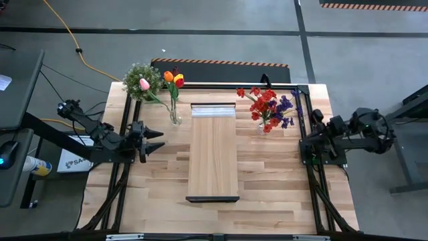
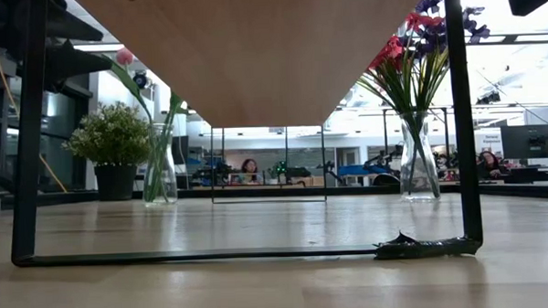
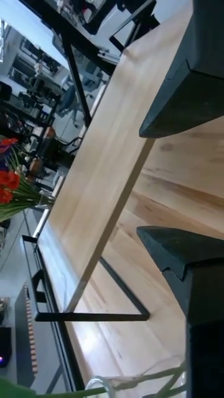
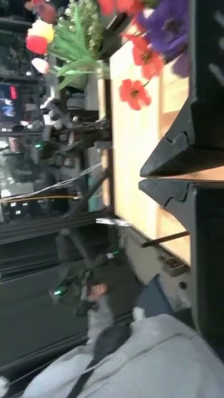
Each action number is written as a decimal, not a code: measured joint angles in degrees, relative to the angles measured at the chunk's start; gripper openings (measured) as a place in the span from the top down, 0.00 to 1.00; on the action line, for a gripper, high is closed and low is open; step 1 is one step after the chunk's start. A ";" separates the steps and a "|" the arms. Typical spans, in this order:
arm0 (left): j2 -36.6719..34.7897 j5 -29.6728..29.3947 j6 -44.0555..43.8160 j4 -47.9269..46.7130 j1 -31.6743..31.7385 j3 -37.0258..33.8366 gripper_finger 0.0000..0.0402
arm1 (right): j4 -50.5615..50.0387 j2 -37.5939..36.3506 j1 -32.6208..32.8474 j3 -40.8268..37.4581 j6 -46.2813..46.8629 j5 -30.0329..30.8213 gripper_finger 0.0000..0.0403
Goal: Pick and place flowers into a vace then onto a shelf
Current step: Put the left transparent vase with tulips on the shelf
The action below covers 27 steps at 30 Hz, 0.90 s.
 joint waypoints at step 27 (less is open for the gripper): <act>-2.64 0.04 -0.38 -1.30 0.00 0.00 0.31 | 22.46 -0.02 0.00 -17.85 12.39 -1.27 0.97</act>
